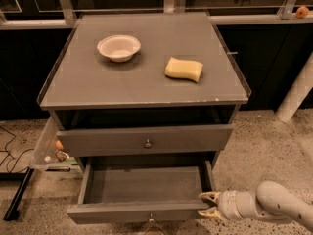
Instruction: Open middle drawer
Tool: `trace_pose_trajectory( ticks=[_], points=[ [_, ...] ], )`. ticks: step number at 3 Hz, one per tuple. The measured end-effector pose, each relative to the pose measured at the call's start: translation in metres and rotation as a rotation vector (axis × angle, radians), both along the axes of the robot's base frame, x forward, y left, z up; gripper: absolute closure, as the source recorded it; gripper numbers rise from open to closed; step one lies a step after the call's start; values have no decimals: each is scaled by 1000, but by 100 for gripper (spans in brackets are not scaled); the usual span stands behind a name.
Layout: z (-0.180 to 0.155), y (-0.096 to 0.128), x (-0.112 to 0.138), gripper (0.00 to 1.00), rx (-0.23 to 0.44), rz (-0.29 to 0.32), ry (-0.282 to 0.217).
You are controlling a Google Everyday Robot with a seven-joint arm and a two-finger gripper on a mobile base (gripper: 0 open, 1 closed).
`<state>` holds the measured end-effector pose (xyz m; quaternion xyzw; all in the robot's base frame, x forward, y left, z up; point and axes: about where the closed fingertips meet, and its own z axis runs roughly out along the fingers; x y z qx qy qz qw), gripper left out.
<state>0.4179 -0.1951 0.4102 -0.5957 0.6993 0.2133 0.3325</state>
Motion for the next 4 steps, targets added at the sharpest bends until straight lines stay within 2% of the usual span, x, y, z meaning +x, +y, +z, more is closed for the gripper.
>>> trace_pose_trajectory(
  ticks=[2, 3, 4],
  points=[
    [-5, 15, -11, 11, 16, 38, 8],
    [-3, 15, -11, 14, 16, 39, 8],
    [-14, 16, -48, 37, 26, 56, 21]
  ],
)
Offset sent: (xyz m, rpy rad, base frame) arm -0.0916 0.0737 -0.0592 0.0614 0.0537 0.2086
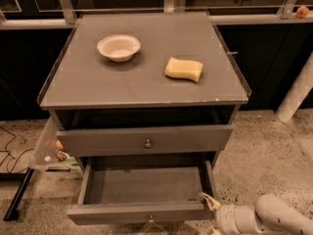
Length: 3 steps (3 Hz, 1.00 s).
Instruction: Open middle drawer
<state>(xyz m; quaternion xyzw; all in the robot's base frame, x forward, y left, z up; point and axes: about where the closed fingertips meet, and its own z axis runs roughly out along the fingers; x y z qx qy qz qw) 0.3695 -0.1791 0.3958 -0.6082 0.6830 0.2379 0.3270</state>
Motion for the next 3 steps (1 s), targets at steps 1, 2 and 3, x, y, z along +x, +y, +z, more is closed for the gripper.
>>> trace_pose_trajectory(
  ticks=[1, 2, 3],
  points=[
    [5, 0, 4, 61, 0, 0, 0],
    [9, 0, 10, 84, 0, 0, 0],
    [12, 0, 15, 100, 0, 0, 0]
  ],
)
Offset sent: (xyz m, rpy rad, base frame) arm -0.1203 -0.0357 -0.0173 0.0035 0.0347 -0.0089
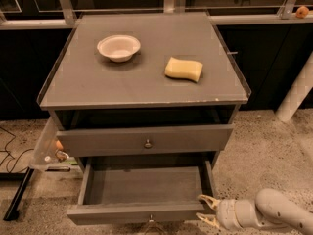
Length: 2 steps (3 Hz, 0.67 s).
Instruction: Open middle drawer
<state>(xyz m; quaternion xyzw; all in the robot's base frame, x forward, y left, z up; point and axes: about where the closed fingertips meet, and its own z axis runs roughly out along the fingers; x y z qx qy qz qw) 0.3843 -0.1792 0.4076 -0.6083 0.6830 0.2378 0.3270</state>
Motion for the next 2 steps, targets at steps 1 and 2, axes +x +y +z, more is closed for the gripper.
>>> trace_pose_trajectory(
  ticks=[1, 2],
  points=[
    [2, 0, 5, 100, 0, 0, 0],
    [4, 0, 9, 100, 0, 0, 0]
  ],
)
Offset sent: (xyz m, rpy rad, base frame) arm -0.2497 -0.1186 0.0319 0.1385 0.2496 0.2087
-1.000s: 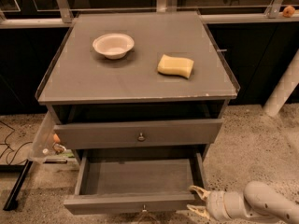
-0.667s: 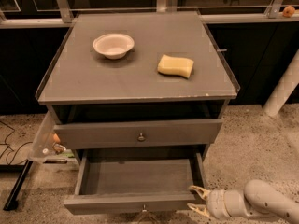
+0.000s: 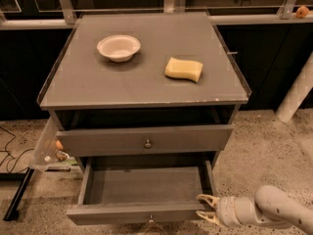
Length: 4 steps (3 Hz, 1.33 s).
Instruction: Open middle drawer
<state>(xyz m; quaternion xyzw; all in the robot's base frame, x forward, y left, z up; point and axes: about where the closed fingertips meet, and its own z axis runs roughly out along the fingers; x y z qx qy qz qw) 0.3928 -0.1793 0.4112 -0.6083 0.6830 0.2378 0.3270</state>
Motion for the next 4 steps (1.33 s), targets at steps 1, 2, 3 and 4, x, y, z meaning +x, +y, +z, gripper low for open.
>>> trace_pose_trajectory(
  ticks=[1, 2, 3, 4],
  points=[
    [1, 0, 3, 100, 0, 0, 0],
    [1, 0, 4, 100, 0, 0, 0],
    [1, 0, 4, 81, 0, 0, 0],
    [1, 0, 4, 58, 0, 0, 0]
  ],
)
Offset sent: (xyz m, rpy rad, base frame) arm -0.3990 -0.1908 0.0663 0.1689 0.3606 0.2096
